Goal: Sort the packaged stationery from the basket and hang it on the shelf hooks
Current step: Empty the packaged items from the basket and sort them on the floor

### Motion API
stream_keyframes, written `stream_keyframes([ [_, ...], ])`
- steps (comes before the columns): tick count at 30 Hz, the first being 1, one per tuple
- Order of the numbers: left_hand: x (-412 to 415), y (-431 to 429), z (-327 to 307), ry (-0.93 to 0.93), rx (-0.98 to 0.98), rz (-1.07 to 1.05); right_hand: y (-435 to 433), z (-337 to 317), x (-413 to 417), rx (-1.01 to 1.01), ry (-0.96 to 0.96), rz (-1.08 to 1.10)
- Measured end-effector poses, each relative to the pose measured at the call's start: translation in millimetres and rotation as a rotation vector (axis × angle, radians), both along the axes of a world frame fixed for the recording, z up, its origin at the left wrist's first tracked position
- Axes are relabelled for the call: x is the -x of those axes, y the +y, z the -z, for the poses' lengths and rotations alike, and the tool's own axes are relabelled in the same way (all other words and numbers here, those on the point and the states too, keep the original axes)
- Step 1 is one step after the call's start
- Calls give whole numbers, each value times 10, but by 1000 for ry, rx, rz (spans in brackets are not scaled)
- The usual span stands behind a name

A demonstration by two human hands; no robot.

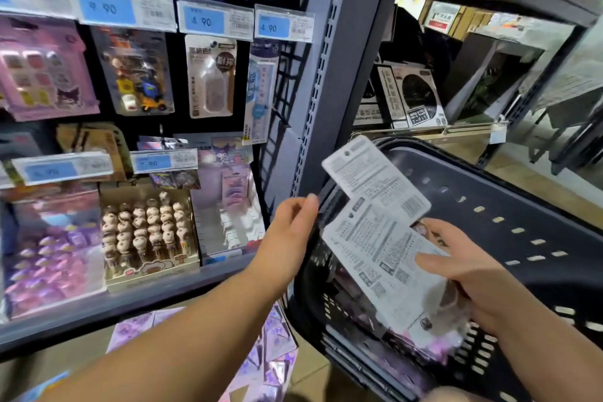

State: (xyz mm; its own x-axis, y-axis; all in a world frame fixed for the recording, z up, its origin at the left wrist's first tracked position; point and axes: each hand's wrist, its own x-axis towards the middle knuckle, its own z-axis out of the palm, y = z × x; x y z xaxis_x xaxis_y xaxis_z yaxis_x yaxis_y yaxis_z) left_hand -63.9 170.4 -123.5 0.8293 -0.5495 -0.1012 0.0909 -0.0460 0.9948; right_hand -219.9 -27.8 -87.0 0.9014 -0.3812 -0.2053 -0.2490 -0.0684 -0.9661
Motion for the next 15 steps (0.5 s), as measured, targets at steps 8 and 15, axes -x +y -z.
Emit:
stream_keyframes([
  [8,-509,496,-617,365,198,-56,596,-291,-773,-55,-13,-219],
  [15,-853,1229,-665,368,220,-400,1189,-244,-1373,-46,8,-329],
])
